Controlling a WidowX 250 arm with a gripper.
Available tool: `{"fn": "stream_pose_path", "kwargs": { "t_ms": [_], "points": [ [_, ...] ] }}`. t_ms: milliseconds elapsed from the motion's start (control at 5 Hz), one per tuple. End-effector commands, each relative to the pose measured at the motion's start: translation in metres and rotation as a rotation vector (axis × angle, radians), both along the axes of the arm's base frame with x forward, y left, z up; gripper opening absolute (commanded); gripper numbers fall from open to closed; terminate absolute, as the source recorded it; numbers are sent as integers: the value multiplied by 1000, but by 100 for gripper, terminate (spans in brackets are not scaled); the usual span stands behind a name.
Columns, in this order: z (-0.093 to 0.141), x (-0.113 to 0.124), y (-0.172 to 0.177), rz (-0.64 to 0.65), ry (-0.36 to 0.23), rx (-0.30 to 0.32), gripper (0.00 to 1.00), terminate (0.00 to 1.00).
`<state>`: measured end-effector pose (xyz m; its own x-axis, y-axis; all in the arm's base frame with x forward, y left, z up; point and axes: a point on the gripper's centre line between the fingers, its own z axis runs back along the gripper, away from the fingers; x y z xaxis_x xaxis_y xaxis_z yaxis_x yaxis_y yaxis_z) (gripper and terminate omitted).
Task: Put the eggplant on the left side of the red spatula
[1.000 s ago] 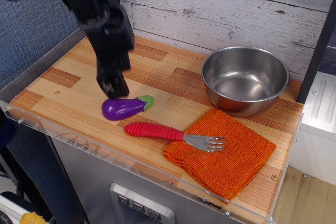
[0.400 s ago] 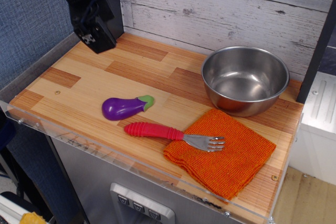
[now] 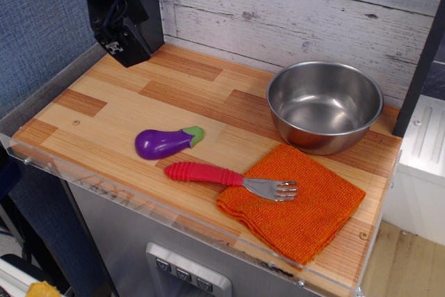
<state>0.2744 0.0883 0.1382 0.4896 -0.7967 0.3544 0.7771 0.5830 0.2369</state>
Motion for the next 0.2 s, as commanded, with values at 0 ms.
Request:
{"fn": "stream_pose_path", "kwargs": {
  "t_ms": [0],
  "points": [
    [14,-6,11,5,-48,27,100,100]
  ]
}}
